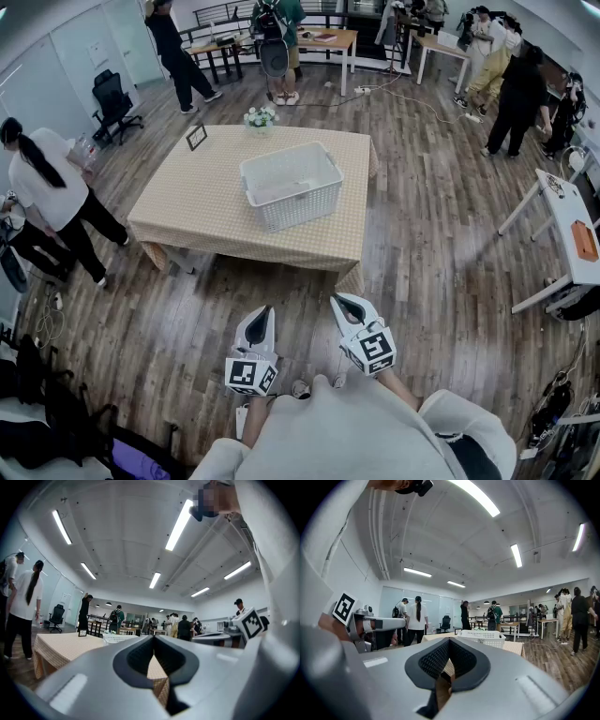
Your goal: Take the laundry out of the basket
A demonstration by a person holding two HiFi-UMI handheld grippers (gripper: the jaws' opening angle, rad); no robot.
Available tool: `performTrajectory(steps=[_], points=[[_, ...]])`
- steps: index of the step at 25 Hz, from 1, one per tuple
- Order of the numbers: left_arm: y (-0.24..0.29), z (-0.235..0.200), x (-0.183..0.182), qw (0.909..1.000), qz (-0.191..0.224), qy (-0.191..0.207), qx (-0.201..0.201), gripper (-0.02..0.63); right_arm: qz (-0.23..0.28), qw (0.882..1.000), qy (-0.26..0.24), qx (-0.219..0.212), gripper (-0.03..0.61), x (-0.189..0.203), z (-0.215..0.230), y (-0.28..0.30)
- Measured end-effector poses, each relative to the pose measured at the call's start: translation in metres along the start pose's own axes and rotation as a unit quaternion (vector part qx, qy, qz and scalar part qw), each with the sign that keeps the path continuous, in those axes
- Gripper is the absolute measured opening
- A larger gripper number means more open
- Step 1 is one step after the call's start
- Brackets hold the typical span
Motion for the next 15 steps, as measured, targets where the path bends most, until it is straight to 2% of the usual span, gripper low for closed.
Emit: performTrajectory(steps=[15], points=[[-0.0019,0.0059,0.0062,0.9999,-0.002,-0.008,-0.008,0.012,-0.003,1.0,0.01,-0.013,-0.002,0.0082,0.0027,-0.0049]])
Point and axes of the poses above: the fingertips, and each gripper's own axes: y forward along the fingers, z to its right, x out of its underside, the point moved 6 cm from there along -y, backward along the fingers, and after that the axes turned 6 degrees about z, right-handed, at the moved point
